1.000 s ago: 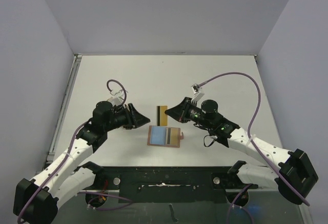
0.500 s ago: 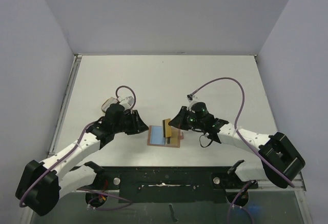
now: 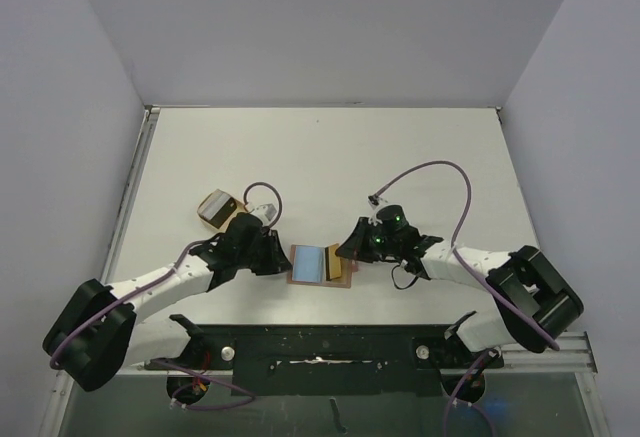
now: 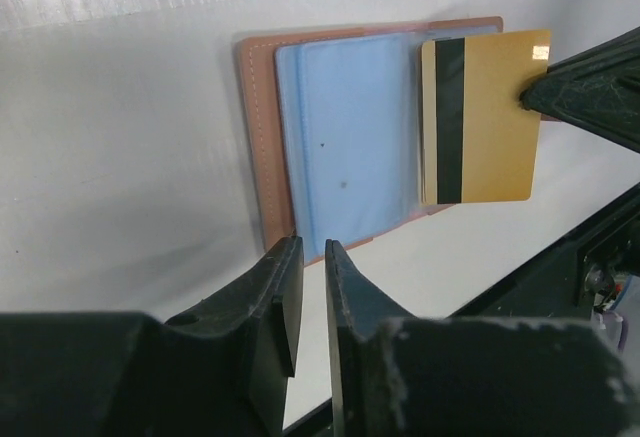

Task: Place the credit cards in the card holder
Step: Insert the credit card into the card holder.

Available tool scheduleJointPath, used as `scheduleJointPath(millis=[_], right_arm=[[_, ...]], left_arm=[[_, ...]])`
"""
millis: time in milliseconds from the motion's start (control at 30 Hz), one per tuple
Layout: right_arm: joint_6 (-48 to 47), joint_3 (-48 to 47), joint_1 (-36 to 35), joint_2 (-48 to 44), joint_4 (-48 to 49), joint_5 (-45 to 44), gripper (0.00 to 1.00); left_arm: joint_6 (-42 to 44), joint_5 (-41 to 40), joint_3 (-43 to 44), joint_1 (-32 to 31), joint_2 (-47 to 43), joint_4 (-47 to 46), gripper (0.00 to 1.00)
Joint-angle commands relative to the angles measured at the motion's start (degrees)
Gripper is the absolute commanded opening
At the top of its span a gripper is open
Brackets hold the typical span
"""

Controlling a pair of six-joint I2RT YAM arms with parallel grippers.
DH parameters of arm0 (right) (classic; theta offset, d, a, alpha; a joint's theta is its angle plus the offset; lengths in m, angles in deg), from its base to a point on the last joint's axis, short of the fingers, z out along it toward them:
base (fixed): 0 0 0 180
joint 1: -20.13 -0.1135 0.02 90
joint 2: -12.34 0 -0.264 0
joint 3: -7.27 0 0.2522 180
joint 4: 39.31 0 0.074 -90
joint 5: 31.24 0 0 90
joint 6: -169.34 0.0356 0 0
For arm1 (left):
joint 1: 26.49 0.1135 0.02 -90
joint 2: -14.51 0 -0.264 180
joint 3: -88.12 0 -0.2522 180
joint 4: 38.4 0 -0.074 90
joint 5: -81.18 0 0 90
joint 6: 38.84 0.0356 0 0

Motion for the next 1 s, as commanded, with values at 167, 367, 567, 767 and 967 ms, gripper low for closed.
scheduleJointPath(millis=[167, 367, 567, 767, 967], right_arm=[[0.92, 1.41, 1.73, 3.59, 8.32, 5.74, 0.00], [1.01, 1.41, 1.89, 4.44, 9.47, 6.20, 0.00], [0.97, 2.36, 2.32, 5.32, 10.88, 6.80, 0.00], [0.22, 2.90, 3.21, 6.51, 11.41, 6.88, 0.00], [0.32, 3.26, 3.33, 7.97, 12.53, 6.36, 0.00]], left_arm=[[-0.26, -1.43, -1.06, -1.04, 4.14, -7.09, 0.08], [0.43, -1.94, -1.05, -1.24, 6.36, -6.57, 0.06], [0.52, -1.88, -0.94, -1.39, 7.54, -6.48, 0.06], [0.81, -1.74, -0.51, -1.58, 8.25, -6.40, 0.05], [0.20, -1.35, -0.50, -2.14, 8.80, -7.08, 0.05]])
